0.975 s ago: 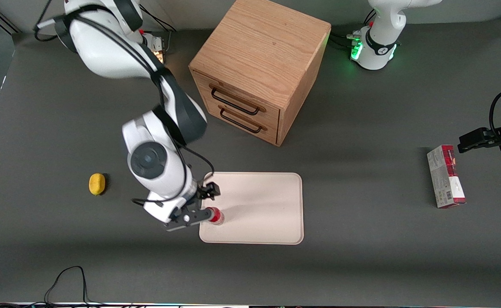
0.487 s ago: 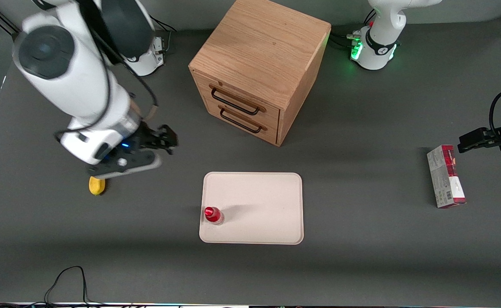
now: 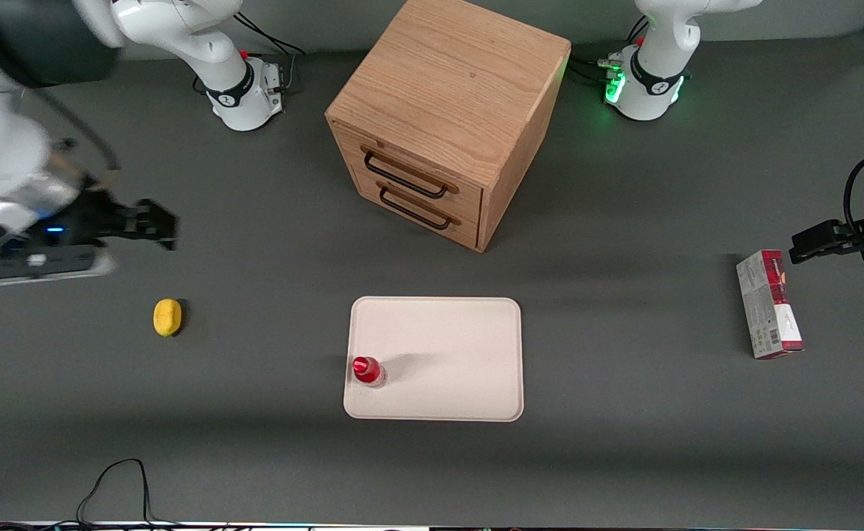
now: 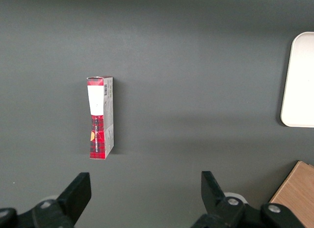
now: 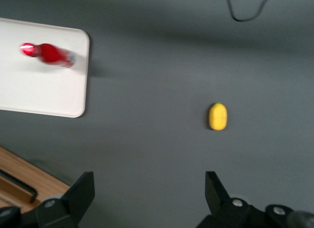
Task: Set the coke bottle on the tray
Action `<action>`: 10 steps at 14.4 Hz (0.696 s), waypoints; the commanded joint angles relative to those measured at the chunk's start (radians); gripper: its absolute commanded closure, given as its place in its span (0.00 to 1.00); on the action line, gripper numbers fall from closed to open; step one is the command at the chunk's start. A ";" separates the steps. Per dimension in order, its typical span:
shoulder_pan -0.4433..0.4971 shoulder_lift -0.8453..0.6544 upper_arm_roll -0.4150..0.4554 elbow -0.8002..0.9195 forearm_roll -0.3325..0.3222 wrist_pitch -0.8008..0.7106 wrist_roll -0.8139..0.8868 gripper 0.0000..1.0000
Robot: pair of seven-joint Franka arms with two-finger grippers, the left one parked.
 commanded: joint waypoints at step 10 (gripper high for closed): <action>-0.290 -0.173 0.165 -0.272 0.020 0.141 -0.125 0.00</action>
